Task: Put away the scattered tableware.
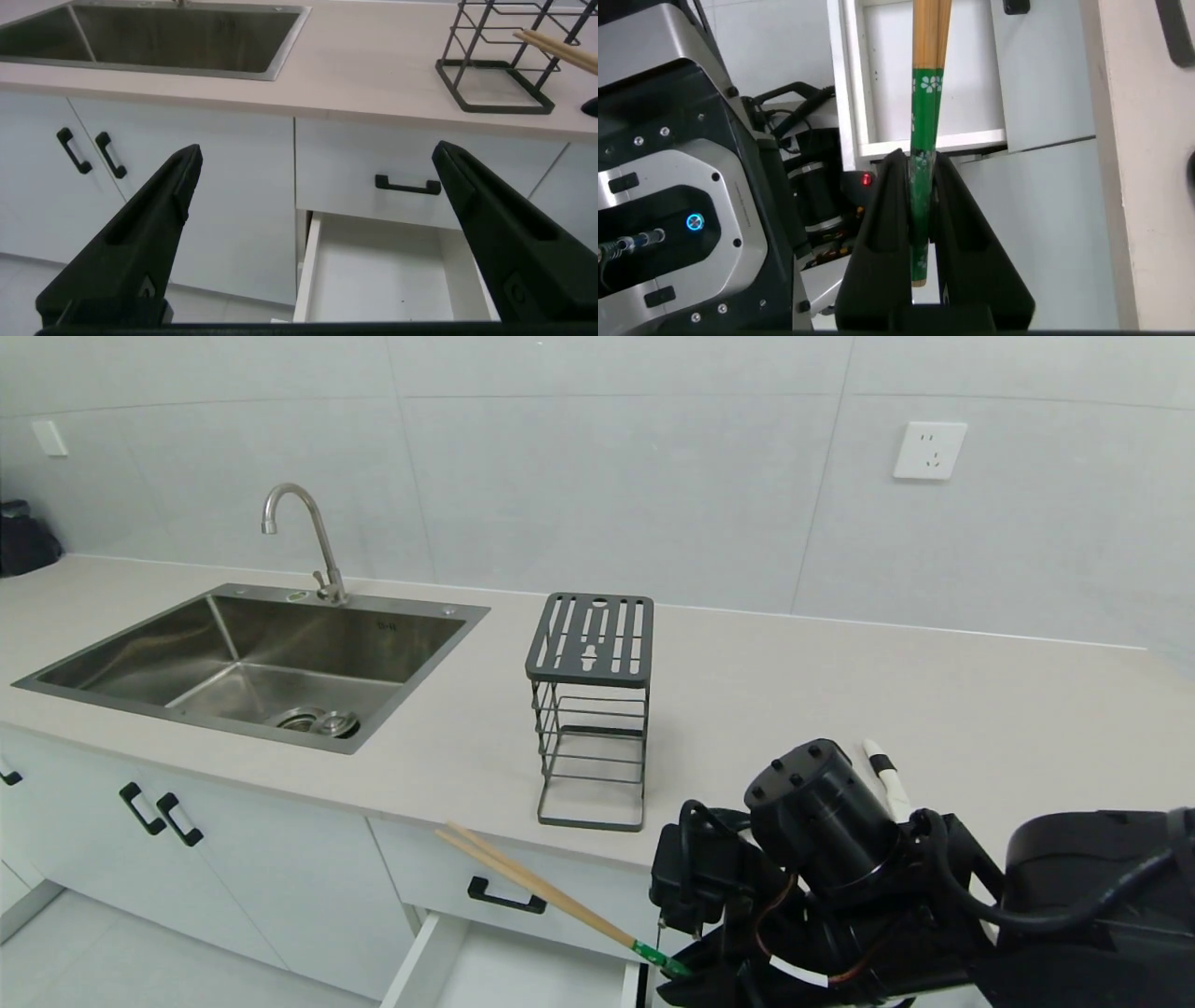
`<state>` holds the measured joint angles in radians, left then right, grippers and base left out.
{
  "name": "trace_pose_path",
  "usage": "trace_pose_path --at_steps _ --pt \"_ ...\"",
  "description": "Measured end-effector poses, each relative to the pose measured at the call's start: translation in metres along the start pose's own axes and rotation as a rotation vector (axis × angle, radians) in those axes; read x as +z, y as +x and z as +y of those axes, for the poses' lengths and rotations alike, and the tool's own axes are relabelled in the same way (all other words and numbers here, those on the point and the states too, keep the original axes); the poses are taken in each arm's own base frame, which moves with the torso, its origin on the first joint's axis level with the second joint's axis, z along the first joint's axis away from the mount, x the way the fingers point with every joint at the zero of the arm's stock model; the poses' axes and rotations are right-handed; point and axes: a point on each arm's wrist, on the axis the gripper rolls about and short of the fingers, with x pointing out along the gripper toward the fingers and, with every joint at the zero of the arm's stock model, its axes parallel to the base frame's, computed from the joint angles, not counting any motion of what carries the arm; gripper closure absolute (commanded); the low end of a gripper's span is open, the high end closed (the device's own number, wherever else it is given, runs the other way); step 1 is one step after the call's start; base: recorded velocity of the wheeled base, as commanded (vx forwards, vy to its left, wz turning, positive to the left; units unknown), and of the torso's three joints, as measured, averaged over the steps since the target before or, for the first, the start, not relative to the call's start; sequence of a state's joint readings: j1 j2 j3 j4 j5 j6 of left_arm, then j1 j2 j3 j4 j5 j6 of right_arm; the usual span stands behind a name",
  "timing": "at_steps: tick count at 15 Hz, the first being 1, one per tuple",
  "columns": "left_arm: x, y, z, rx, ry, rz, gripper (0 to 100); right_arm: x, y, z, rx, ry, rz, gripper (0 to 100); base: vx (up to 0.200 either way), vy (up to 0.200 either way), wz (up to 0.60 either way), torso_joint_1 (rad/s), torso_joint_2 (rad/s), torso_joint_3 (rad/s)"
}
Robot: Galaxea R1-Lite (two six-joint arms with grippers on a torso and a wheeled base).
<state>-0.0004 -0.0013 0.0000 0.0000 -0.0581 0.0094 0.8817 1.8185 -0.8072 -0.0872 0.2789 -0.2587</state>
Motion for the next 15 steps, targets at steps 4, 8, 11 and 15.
trace_pose_path --at_steps 4,8,11,15 --pt "0.0001 0.0 0.0 0.0 0.0 -0.001 0 0.0009 0.0009 -0.0005 0.0 0.001 -0.001 100 0.0 0.0 0.0 -0.15 0.33 0.185" --pt "0.0 0.0 0.0 0.0 0.0 0.0 0 0.0004 0.0015 -0.0006 0.0 0.001 0.002 100 0.0 0.0 0.0 -0.101 0.24 0.138" --pt "0.0 0.0 0.0 0.0 0.0 0.0 0 0.0001 0.0017 -0.0005 0.001 0.001 0.004 100 0.0 0.0 0.0 -0.079 0.18 0.108" --pt "0.0 0.0 0.0 0.0 0.0 0.0 0 0.0018 0.0025 -0.0007 0.018 -0.001 -0.009 100 0.0 0.0 0.0 -0.105 0.25 0.14"
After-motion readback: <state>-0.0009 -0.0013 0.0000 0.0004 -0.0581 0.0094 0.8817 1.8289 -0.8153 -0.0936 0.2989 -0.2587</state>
